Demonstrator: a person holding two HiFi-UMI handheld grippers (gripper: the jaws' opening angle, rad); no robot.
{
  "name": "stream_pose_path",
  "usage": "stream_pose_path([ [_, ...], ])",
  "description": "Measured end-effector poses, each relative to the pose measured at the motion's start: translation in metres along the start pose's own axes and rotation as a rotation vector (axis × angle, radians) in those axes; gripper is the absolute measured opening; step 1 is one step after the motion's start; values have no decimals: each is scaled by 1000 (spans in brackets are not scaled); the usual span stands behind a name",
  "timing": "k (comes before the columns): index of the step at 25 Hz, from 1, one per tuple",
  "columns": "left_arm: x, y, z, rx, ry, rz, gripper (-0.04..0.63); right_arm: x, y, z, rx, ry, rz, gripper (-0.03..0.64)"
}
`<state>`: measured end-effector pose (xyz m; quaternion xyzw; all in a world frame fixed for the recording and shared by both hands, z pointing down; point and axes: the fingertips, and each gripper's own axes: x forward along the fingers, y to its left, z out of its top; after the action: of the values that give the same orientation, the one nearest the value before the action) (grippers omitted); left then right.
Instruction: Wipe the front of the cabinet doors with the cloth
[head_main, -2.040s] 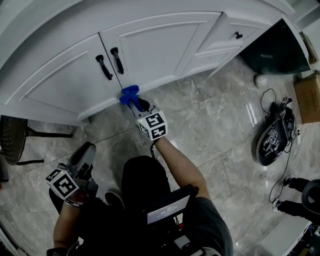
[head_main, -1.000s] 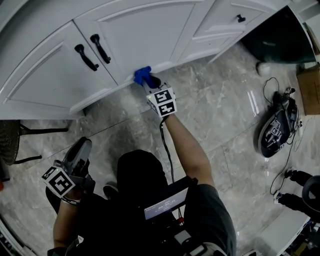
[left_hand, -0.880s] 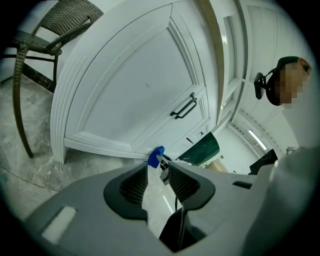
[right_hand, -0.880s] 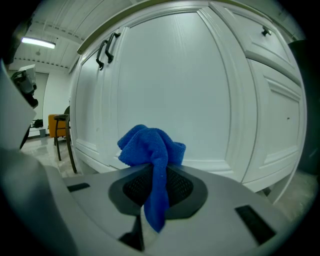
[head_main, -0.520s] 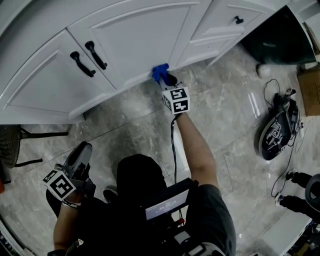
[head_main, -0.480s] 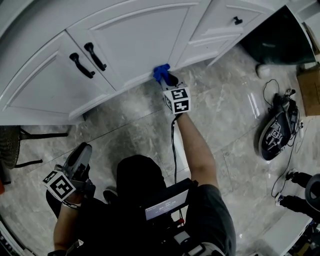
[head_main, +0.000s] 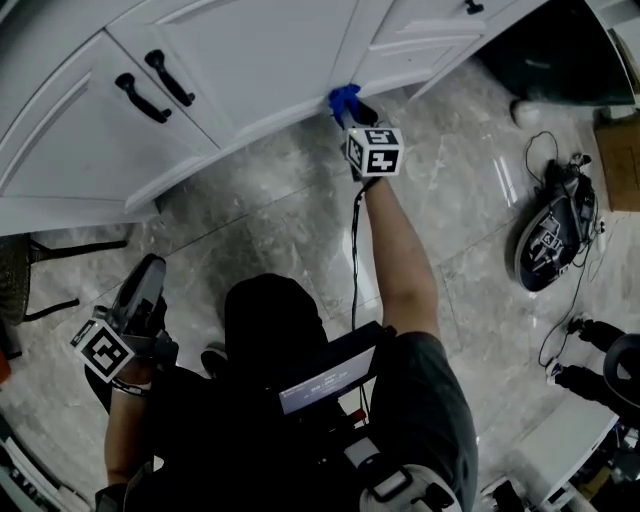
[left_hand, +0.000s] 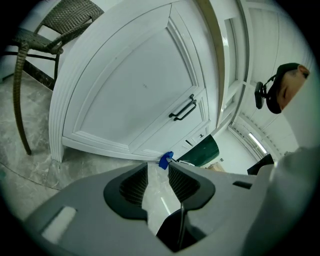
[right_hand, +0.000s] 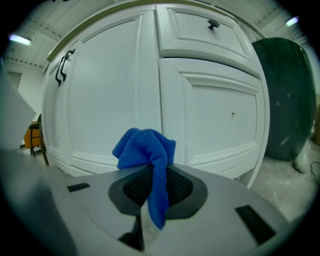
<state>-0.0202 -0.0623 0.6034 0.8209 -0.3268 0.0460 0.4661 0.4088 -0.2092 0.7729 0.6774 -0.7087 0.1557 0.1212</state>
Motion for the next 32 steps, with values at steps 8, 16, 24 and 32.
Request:
stream_pose_path([
  [8, 6, -7, -2, -8, -7, -35, 132, -5, 0, 3, 20, 38, 2, 57],
  [16, -4, 1, 3, -25, -53, -41, 132, -25, 6, 17, 60, 31, 11, 57],
  [24, -20, 5, 20, 100, -73, -78, 132, -130, 57, 64, 274, -80, 120, 57],
  [32, -47, -11, 81, 207, -225, -106, 132, -246, 159, 218, 232, -249, 268, 57],
])
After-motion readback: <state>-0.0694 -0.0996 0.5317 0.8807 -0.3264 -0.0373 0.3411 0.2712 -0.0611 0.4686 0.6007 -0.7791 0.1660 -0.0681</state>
